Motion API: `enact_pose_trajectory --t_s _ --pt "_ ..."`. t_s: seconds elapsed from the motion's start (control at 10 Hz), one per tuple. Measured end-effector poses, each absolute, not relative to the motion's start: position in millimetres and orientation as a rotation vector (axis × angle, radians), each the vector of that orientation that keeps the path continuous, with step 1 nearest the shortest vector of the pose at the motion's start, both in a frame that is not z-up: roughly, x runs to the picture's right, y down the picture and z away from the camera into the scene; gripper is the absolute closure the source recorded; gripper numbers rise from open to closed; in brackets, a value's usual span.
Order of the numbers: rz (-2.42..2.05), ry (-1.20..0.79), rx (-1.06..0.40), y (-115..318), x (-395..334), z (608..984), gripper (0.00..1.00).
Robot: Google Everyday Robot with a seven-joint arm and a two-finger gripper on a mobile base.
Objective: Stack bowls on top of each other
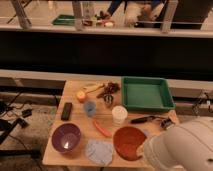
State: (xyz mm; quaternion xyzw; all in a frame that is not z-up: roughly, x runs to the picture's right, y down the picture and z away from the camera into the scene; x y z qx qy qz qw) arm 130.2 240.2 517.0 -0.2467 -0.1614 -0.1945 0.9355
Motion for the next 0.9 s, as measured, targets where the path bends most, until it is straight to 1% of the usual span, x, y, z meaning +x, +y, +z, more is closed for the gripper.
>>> enact_pose_trajectory --t_s 0.2,0.3,0.5,0.7,0.9 --pt "-0.429 -0.342 -0.526 251 120 547 1.0" --pt "-0.446 -0.351 -0.537 257 114 570 1.0" --pt "-0.471 -0.375 -0.55 257 97 603 1.0" --pt "-0.488 -0.393 -0.54 254 80 610 1.0" --pt "-0.512 -0.41 -0.514 241 60 603 1.0"
